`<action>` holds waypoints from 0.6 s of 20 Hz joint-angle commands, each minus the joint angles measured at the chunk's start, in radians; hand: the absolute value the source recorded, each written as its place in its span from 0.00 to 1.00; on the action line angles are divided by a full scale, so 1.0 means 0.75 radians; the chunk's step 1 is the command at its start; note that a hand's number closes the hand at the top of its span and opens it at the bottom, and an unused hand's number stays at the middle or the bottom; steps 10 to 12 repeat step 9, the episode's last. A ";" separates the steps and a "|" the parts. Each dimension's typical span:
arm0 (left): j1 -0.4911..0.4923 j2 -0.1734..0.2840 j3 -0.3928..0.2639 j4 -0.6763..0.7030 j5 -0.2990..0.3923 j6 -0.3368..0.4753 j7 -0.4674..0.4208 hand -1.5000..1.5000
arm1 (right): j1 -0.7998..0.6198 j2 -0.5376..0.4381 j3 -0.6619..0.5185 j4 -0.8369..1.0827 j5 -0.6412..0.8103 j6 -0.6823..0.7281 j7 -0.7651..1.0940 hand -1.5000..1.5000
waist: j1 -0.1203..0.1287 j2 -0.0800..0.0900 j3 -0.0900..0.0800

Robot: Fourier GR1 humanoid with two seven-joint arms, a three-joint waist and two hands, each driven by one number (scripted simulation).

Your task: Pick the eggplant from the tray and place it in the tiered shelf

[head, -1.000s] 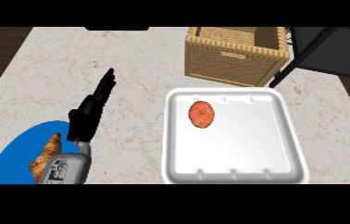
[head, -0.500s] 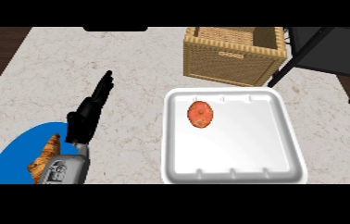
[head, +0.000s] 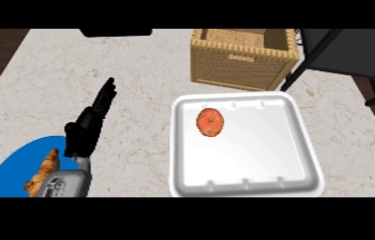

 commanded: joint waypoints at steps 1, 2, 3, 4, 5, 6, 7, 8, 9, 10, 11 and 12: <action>0.029 0.011 0.013 -0.055 0.017 -0.007 0.045 0.50 | 0.266 -0.073 -0.211 -0.092 -0.138 0.216 0.017 0.00 | -0.019 -0.004 0.003; 0.034 0.003 -0.006 -0.070 0.005 -0.004 0.051 0.50 | 0.315 -0.094 -0.274 -0.073 -0.170 0.251 -0.014 0.00 | -0.007 0.000 0.003; 0.052 0.003 0.001 -0.015 0.017 -0.019 -0.007 0.50 | 0.369 -0.100 -0.264 -0.164 -0.178 0.344 0.036 0.00 | -0.019 -0.001 0.001; -0.016 -0.046 -0.021 0.004 -0.044 0.067 0.018 0.50 | 0.442 -0.054 -0.325 -0.244 -0.191 0.339 0.023 0.00 | -0.019 0.002 0.001; 0.026 0.009 0.012 -0.018 -0.007 0.012 -0.011 0.50 | 0.479 -0.092 -0.351 -0.249 -0.234 0.451 0.043 0.00 | -0.017 -0.001 0.001; 0.060 0.027 0.021 -0.031 0.024 -0.026 -0.029 0.50 | 0.548 -0.078 -0.460 -0.237 -0.282 0.480 -0.023 0.00 | -0.015 0.000 0.001; 0.010 0.026 0.060 0.038 0.031 -0.003 -0.056 0.50 | 0.592 -0.029 -0.545 -0.286 -0.335 0.510 -0.036 0.00 | -0.037 -0.001 0.001; 0.042 -0.024 -0.011 -0.050 0.014 0.003 0.000 0.50 | 0.627 -0.081 -0.605 -0.281 -0.368 0.581 -0.036 0.00 | -0.015 -0.001 0.001; 0.000 -0.036 -0.013 0.011 -0.015 0.032 0.008 0.50 | 0.652 -0.080 -0.647 -0.225 -0.395 0.607 -0.084 0.00 | 0.000 0.006 0.001; 0.000 -0.036 -0.013 0.011 -0.015 0.032 0.008 0.50 | 0.652 -0.080 -0.647 -0.225 -0.395 0.607 -0.084 0.00 | 0.000 0.006 0.001; 0.000 -0.036 -0.013 0.011 -0.015 0.032 0.008 0.50 | 0.652 -0.080 -0.647 -0.225 -0.395 0.607 -0.084 0.00 | 0.000 0.006 0.001; 0.000 -0.036 -0.013 0.011 -0.015 0.032 0.008 0.50 | 0.652 -0.080 -0.647 -0.225 -0.395 0.607 -0.084 0.00 | 0.000 0.006 0.001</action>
